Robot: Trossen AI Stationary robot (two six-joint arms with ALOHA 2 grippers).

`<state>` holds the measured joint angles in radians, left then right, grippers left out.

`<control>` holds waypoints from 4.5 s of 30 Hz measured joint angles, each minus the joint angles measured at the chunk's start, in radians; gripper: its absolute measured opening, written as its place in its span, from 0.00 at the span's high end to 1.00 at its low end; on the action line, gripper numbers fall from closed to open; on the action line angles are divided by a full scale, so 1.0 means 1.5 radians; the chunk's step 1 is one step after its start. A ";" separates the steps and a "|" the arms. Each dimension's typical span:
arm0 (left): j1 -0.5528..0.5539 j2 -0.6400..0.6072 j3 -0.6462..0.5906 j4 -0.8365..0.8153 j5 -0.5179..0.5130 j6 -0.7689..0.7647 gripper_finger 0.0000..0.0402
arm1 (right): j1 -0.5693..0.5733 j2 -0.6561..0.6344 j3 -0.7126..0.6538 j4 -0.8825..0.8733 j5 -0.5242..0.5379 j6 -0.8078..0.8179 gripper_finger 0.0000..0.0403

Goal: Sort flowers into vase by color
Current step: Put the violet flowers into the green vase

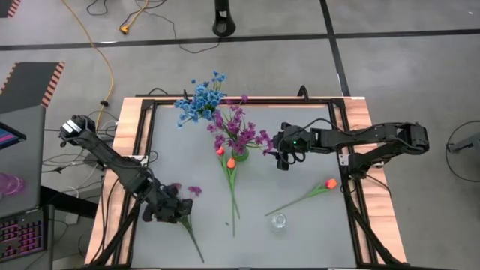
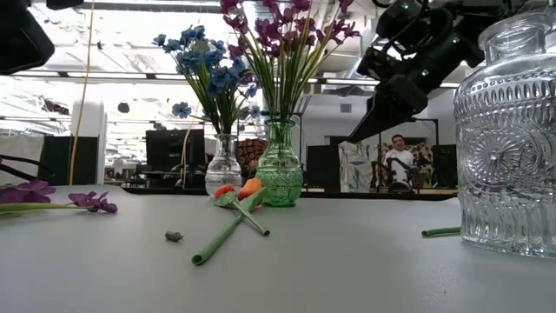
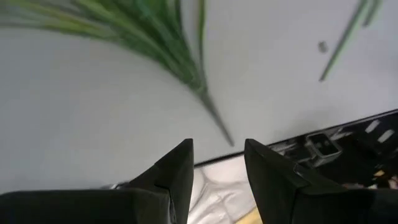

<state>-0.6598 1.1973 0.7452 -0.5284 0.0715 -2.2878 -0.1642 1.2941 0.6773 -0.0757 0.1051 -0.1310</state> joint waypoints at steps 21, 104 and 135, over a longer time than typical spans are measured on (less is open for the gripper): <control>-0.004 0.074 -0.001 -0.002 0.040 0.004 0.46 | 0.000 0.000 0.000 0.000 0.000 0.000 0.44; -0.006 0.144 -0.001 0.565 -0.610 1.019 1.00 | 0.070 -0.106 0.000 -0.001 -0.041 0.059 0.44; 0.137 0.185 0.064 0.746 -0.520 1.377 1.00 | 0.224 -0.014 0.000 0.406 -0.088 0.199 0.44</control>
<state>-0.4548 1.4750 0.8416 0.5900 -0.7080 -0.2226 0.1715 1.2729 0.6774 0.5329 -0.0272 0.1677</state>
